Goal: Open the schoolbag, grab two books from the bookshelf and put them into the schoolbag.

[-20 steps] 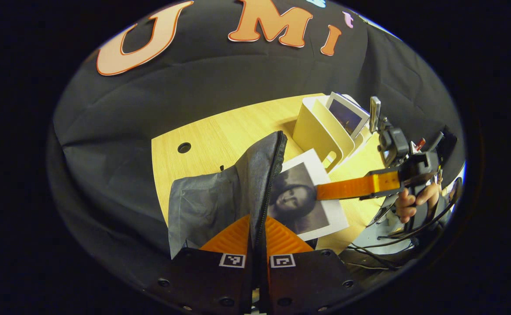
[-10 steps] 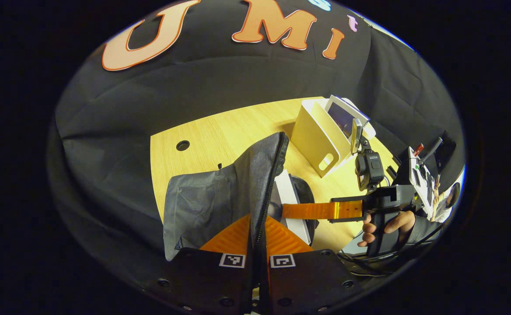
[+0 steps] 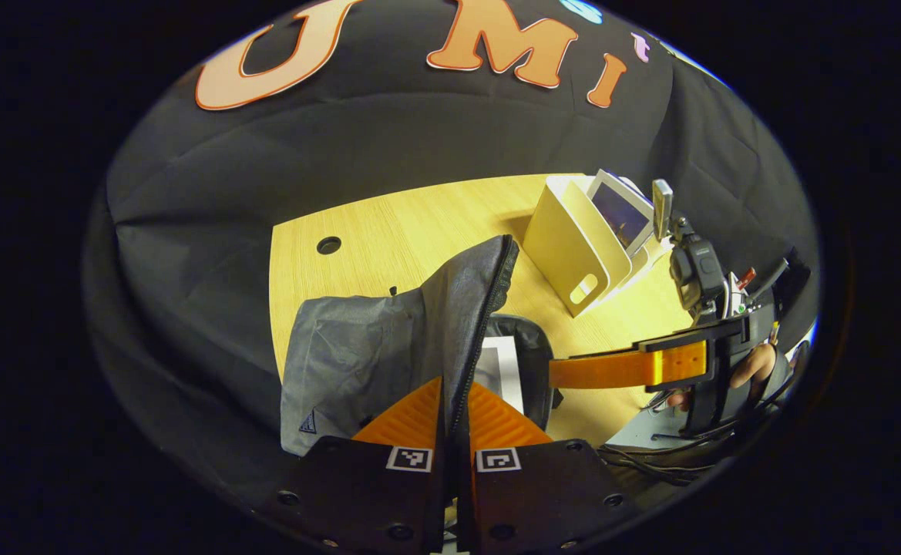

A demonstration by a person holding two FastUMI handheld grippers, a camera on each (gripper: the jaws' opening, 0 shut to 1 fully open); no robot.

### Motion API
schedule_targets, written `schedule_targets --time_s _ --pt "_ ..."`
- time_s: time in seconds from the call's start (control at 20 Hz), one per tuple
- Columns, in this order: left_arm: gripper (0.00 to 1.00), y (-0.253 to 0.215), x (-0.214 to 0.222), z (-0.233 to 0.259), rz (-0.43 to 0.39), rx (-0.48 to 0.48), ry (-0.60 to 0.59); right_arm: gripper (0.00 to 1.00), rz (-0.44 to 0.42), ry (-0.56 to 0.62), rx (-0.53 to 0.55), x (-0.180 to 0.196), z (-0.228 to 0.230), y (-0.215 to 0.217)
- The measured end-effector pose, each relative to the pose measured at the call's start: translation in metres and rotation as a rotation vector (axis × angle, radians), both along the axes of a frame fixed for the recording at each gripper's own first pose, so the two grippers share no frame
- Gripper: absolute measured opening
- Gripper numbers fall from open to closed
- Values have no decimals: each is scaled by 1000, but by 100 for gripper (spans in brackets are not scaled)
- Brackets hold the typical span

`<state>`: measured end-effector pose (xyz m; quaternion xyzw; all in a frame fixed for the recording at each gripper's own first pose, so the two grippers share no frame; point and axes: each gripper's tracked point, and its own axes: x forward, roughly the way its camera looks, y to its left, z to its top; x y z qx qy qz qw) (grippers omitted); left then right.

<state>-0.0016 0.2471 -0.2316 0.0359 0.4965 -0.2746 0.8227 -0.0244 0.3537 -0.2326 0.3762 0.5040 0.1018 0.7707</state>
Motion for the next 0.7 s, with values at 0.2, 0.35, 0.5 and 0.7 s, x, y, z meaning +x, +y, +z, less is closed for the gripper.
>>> schedule_targets --time_s 0.2,0.35,0.5,0.7 --pt "7 -3 0 -2 18 8 6 98 1 -18 -78 1 22 -46" --pt "7 -6 1 -7 35 12 18 98 16 -34 -149 5 41 -82" --pt "7 -10 -1 -9 36 20 23 98 41 -27 -234 6 49 -119" --pt "7 -12 -1 -12 38 38 34 98 48 -34 -306 15 68 -164"
